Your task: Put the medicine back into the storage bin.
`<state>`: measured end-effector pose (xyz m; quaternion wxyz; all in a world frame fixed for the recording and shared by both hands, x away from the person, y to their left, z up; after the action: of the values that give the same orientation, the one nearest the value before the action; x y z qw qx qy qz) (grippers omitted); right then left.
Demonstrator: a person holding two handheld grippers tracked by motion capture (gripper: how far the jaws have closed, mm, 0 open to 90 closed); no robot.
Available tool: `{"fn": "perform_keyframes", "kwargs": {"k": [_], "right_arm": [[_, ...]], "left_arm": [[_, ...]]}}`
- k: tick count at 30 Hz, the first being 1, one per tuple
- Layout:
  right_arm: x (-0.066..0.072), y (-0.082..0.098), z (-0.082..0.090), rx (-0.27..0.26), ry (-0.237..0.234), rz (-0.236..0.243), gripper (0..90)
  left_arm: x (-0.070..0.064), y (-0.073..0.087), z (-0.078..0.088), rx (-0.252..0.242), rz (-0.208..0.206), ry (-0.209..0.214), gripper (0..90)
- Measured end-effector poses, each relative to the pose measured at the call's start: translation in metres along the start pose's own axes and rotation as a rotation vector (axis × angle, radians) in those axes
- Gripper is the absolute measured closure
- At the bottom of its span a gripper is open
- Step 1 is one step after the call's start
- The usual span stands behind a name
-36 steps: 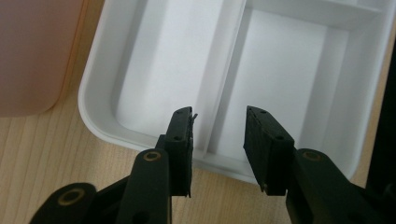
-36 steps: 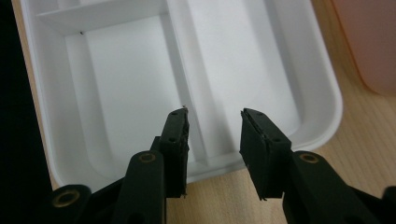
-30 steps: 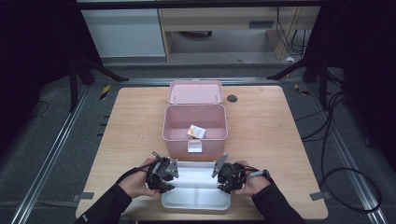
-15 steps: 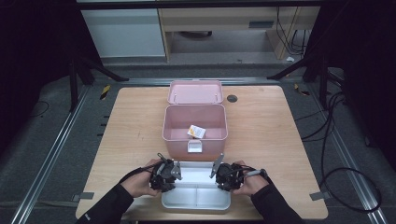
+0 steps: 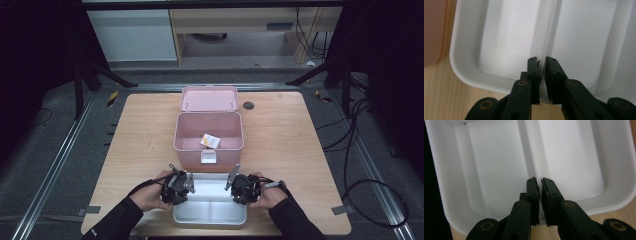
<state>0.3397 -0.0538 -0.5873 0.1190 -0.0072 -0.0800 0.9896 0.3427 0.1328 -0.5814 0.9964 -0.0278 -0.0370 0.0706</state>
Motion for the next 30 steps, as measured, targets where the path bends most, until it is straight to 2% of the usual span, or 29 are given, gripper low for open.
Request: {"fn": "perform_keyframes", "kwargs": {"k": [8,15,18,24,30], "right_arm": [[0.001,0.000,0.001,0.009,-0.011,-0.004,84.2],[0.002,-0.001,0.002,0.014,-0.018,0.002,84.1],[0.001,-0.001,0.006,0.017,-0.012,0.013,84.3],[0.000,-0.001,0.026,-0.006,-0.007,0.017,83.9],[-0.001,-0.003,0.056,-0.022,-0.002,0.029,84.0]], "left_arm": [[-0.001,0.000,0.000,0.035,-0.027,0.011,84.5],[-0.004,0.001,0.001,0.045,-0.041,0.043,86.3],[-0.003,0.000,0.005,0.058,-0.051,0.035,86.9],[-0.005,-0.004,0.028,0.056,-0.065,0.043,88.0],[-0.005,-0.007,0.060,0.052,-0.075,0.030,88.3]]}}
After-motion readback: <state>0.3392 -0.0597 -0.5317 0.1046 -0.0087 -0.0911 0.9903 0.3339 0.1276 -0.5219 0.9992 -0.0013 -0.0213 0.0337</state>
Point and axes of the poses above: each handheld gripper's, and its own axes: z roughly backward along the jaws, y roughly out of its underside, x roughly to its left, the point moved 10 cm from there along -z, roughly forward along the jaws, and after that the axes turned 10 degrees about x, right-handed, at the moved point
